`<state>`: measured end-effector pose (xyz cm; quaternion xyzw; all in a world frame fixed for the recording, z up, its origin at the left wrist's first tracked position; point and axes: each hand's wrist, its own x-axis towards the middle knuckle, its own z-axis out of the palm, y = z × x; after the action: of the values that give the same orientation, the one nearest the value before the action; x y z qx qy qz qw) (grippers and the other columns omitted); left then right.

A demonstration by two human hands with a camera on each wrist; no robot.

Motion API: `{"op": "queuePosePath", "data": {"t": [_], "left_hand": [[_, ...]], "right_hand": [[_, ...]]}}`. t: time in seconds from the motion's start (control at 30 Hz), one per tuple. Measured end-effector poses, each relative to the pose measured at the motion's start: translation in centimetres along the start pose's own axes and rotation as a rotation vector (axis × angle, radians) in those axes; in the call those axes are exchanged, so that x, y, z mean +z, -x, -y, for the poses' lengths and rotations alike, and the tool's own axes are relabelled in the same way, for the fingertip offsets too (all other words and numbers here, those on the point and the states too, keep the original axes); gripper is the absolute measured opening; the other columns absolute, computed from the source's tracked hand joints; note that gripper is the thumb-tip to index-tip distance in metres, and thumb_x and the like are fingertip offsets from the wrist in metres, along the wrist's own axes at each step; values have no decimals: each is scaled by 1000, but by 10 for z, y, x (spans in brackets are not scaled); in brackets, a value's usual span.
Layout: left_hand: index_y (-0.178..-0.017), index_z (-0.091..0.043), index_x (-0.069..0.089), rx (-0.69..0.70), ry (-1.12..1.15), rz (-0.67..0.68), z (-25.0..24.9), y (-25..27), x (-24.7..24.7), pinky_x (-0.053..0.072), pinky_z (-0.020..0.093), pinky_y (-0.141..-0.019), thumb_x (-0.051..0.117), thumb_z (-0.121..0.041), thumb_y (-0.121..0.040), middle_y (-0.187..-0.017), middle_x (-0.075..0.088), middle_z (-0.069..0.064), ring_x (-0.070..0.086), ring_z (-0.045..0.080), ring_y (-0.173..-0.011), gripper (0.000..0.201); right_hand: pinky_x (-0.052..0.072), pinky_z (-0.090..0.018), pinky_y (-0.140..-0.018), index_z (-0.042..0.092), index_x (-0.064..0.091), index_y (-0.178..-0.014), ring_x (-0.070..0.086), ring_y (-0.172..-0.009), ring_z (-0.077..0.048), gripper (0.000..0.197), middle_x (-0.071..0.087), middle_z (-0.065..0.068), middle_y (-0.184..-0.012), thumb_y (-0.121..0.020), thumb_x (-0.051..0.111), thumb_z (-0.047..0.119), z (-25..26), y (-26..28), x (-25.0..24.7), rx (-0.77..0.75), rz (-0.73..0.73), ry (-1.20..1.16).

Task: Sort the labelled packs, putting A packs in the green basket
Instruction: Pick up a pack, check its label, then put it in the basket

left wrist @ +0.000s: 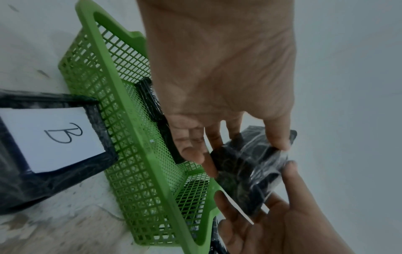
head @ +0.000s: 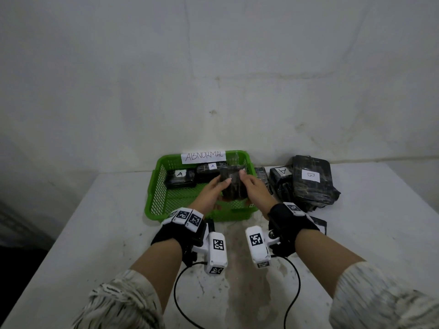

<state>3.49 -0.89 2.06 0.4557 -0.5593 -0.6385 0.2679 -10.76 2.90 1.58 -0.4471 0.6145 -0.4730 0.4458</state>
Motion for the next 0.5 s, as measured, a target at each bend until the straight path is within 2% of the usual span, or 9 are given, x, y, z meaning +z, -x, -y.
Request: {"op": "queuePosePath", "data": {"t": [0.07, 0.17, 0.27, 0.33, 0.4, 0.5], "left_hand": [[-139, -26, 36, -7, 3, -1, 1, -2, -1, 41, 27, -61, 41, -39, -97, -121, 58, 14, 61, 24, -83, 45], [-137, -27, 40, -63, 14, 31, 1, -4, 1, 42, 30, -68, 37, -45, -96, -112, 61, 13, 61, 22, -80, 44], [-124, -24, 49, -93, -17, 35, 1, -5, 3, 39, 39, -85, 35, -50, -96, -111, 59, 7, 58, 21, -87, 41], [-126, -20, 49, -80, -74, 8, 2, -4, 5, 39, 41, -88, 35, -53, -94, -116, 56, 7, 57, 22, -94, 48], [-130, -14, 45, -68, -91, -58, 3, -6, 5, 42, 38, -85, 38, -50, -95, -118, 55, 7, 55, 23, -98, 51], [-128, -4, 47, -54, -26, -135, 2, -12, 5, 44, 29, -64, 39, -38, -97, -120, 57, 16, 57, 23, -91, 46]], "right_hand": [[43, -22, -62, 11, 51, -109, 57, -85, -12, 41, 60, -6, -105, -97, 41, 49, -2, -1, 0, 24, 29, 14], [47, -26, -70, 11, 45, -118, 58, -95, -15, 41, 59, -7, -115, -96, 49, 45, -4, -3, 1, 59, 42, -52], [46, -19, -63, 11, 41, -116, 57, -89, -12, 28, 56, -7, -111, -99, 48, 32, -1, -3, 4, 14, -3, -86], [44, -19, -64, 11, 38, -118, 54, -90, -14, 25, 54, -3, -105, -101, 44, 29, -1, -3, 6, -13, 16, -36], [44, -21, -66, 10, 35, -122, 54, -91, -15, 29, 53, 3, -100, -102, 41, 29, -1, -1, 8, -6, 74, 9], [47, -25, -69, 13, 34, -131, 56, -90, -13, 34, 55, -1, -108, -101, 43, 27, 2, 4, 10, 40, 145, 35]]}}
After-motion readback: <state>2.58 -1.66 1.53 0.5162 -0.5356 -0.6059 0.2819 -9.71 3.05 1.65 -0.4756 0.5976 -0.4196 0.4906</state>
